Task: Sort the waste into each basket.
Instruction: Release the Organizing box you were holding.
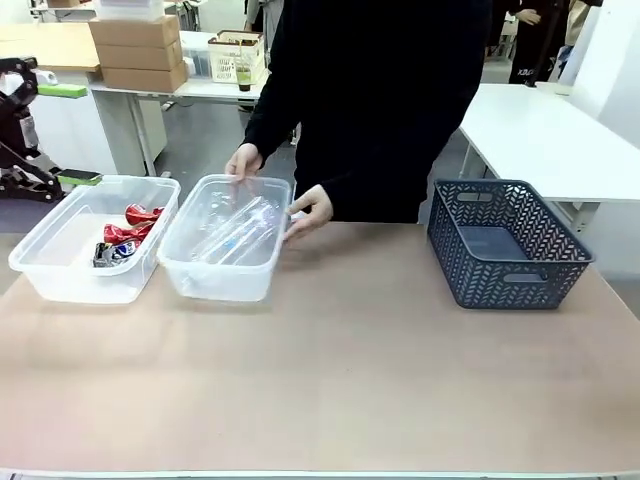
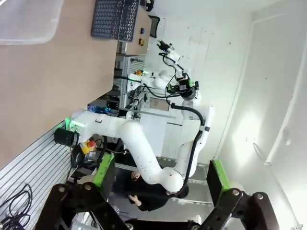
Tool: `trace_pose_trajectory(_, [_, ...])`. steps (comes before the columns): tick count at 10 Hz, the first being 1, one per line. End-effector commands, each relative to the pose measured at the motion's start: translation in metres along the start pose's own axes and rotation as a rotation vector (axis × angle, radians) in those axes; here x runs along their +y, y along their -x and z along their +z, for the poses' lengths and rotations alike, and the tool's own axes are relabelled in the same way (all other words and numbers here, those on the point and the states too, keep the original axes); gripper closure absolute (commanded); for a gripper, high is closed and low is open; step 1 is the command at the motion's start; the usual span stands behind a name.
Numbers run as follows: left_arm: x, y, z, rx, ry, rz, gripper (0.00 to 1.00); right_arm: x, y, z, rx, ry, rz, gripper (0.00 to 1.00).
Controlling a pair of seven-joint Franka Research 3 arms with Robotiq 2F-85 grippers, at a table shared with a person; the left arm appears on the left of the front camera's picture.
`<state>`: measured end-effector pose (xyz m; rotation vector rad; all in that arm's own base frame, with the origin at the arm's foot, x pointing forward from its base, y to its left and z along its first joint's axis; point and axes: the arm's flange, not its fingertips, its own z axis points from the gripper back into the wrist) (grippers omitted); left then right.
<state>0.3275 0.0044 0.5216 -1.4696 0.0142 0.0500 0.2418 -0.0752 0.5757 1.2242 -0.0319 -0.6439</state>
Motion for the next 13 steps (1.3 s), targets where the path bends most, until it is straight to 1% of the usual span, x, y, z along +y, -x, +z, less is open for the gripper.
trace_pose_trajectory(1, [-0.0064,0.0044,0.001,0.026,-0.026,-0.038,0.0,0.0039,-0.0005,0.0029,0.017,-0.012,0.026,0.0])
trace_pose_trajectory(13, [-0.0064,0.0044,0.001,0.026,-0.026,-0.038,0.0,0.0039,-0.0005,0.0029,0.017,-0.012,0.026,0.0])
